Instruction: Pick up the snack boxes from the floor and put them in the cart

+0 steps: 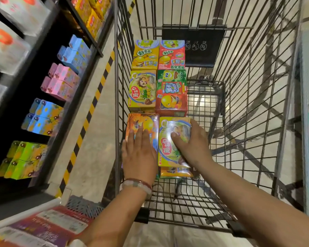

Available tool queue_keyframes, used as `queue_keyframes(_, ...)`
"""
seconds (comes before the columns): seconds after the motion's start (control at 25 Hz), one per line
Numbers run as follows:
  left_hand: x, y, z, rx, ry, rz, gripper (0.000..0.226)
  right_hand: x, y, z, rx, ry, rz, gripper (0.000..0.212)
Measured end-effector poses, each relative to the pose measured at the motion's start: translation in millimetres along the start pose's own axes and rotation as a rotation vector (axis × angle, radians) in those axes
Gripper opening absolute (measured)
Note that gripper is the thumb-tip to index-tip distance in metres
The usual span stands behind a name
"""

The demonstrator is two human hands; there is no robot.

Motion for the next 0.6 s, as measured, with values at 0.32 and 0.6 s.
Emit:
queue_keyframes(0.32,-13,4,-28,-0.105,-0.063,0.088,0.05,-15,-9,-21,0.01,-0.057,0.036,0.071)
queue_keyframes(0.6,26,7,-131,-0.473,-0.187,0.231,0.047,-22,-98,-70,-0.126,-0.193,-0.133,0.054)
Point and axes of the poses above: each hand's wrist, its own x-axis towards the middle knuckle, its own z-axis out of the palm, y = z × x, the point moved 9 cm from there along x, towards the middle knuckle, and after that the axes turned 5 degrees about x, right-handed, at the moved point
